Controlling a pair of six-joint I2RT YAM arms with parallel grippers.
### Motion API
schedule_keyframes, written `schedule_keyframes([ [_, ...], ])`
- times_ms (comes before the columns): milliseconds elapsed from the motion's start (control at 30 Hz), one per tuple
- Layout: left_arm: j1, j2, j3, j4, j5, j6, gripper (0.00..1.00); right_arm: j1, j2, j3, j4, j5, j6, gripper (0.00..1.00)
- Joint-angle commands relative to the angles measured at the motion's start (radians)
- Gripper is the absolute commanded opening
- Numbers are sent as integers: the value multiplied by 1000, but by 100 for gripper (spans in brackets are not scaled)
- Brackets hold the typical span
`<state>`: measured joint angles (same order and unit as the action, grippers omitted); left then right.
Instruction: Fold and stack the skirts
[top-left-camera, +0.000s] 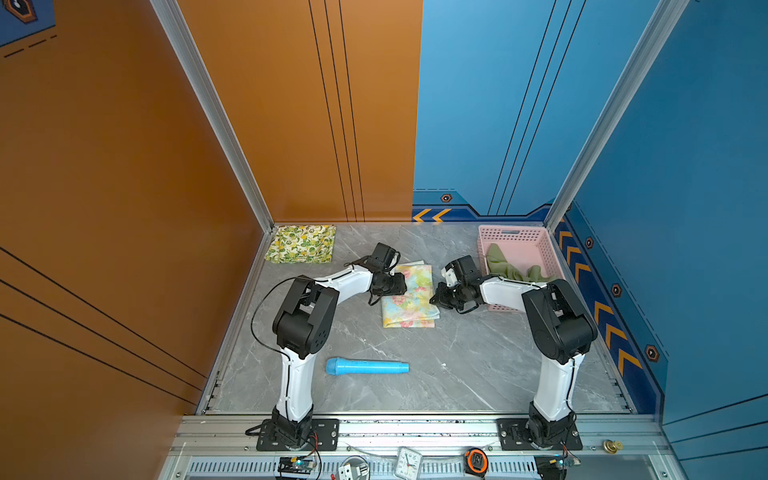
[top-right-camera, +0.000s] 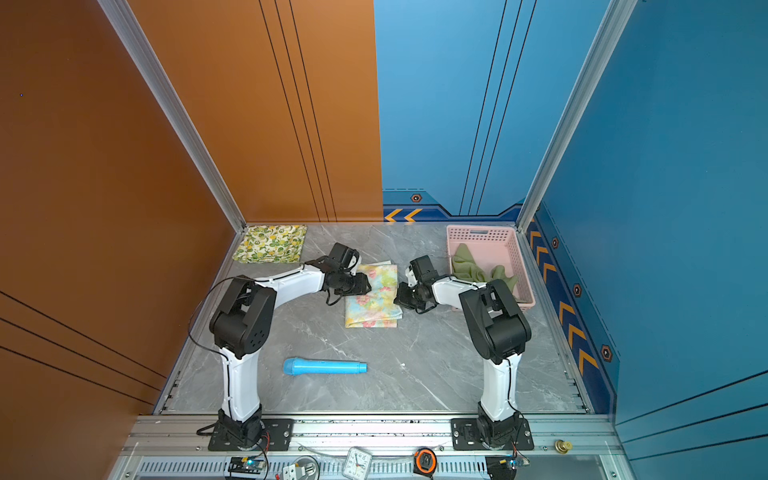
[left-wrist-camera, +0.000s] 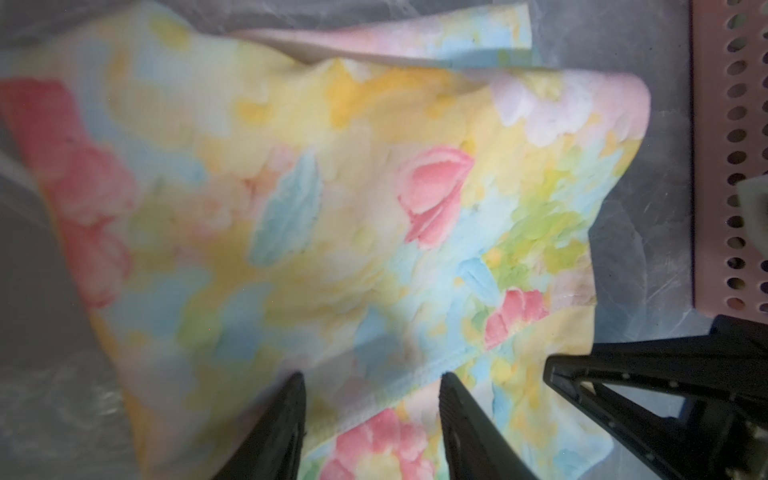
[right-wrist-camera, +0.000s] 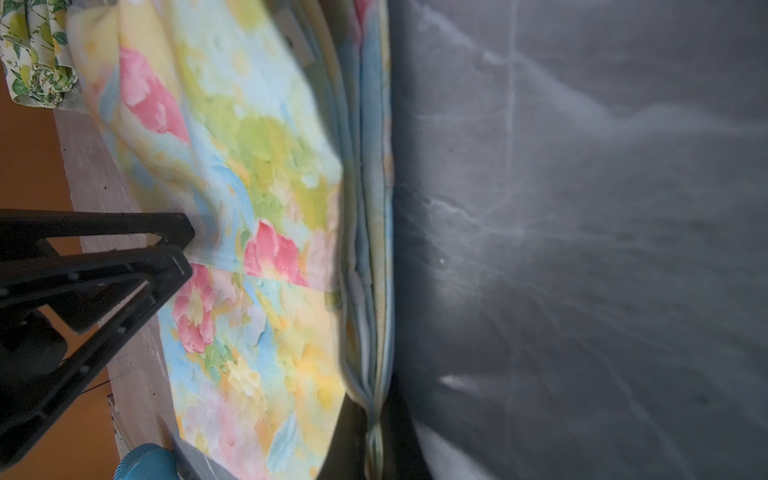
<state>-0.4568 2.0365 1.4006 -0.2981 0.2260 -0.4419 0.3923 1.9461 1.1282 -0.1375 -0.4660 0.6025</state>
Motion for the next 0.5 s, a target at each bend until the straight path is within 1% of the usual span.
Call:
schedule_keyframes([
  [0, 20, -60, 37, -64, -7, 20, 56, -9, -8, -40, -53, 76, 15, 0],
  [133, 43, -17, 113, -85, 5, 29, 56, -8, -10, -39, -52, 77, 19, 0],
  [367, 61, 170, 319, -138, 16, 40, 56, -7, -10, -21, -54, 81, 23, 0],
  [467, 71, 216, 340, -141, 17, 41, 56, -8, -5, -7, -57, 83, 27, 0],
])
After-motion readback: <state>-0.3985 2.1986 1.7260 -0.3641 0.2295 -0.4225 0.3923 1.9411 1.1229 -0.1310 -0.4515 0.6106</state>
